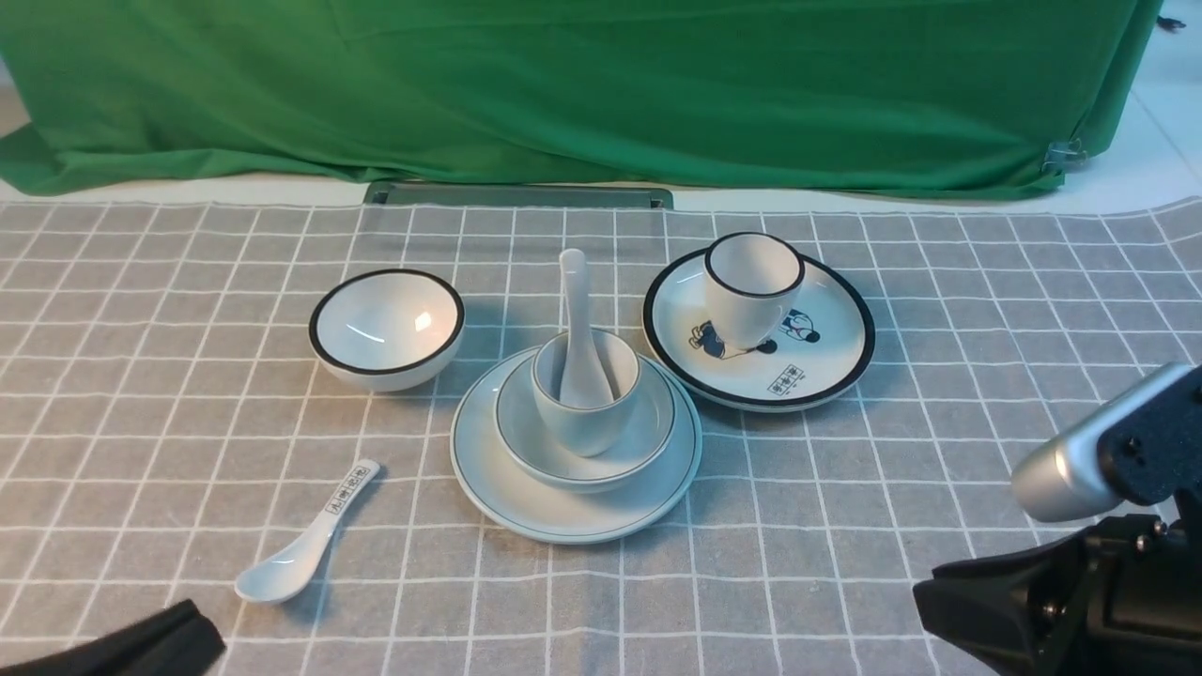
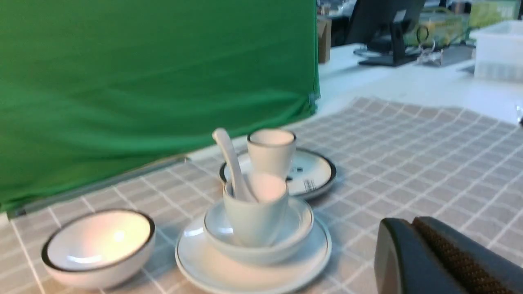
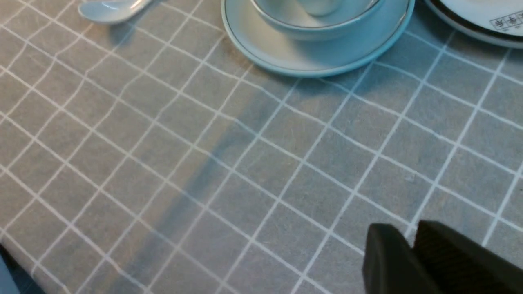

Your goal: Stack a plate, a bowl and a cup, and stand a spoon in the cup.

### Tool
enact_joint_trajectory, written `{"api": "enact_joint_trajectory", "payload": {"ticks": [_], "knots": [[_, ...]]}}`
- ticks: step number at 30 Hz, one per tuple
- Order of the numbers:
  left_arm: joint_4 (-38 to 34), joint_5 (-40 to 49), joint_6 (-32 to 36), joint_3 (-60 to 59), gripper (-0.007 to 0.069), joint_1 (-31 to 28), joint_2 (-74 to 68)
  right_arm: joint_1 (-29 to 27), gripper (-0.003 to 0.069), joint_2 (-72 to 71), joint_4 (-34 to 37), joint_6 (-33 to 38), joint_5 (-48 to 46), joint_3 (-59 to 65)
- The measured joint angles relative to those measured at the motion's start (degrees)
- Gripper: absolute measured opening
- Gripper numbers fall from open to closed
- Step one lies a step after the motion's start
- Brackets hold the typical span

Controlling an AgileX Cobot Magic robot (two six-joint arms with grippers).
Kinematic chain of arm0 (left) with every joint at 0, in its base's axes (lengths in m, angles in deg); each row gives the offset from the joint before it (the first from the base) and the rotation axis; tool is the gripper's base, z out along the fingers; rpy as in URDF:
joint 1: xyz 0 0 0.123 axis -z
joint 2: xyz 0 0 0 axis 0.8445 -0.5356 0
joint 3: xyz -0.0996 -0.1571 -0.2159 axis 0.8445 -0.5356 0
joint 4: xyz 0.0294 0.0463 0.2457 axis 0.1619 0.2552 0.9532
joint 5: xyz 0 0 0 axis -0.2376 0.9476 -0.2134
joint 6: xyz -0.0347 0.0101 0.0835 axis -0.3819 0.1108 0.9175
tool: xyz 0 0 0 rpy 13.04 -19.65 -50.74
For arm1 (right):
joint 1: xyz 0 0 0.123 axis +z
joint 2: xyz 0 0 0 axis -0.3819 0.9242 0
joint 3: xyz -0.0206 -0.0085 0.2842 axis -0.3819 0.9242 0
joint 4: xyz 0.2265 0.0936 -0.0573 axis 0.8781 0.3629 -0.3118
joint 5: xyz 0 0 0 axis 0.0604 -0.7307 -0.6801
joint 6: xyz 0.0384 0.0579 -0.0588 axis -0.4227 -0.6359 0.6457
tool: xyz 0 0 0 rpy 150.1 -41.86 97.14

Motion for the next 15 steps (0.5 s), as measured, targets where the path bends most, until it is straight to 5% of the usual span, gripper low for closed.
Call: {"api": "enact_joint_trajectory", "payload": {"ticks": [10, 15], "knots": [[0.00, 1.48, 0.00, -1.90, 0.0011, 0.00, -0.04, -0.11, 0.0157, -0.31, -0.43, -0.15, 3.07, 0.15], [0.00, 1.52, 0.00, -1.90, 0.0011, 0.00, -0.11, -10.55, 0.0031, -9.94, -0.06, 1.85, 3.14, 6.63]]}}
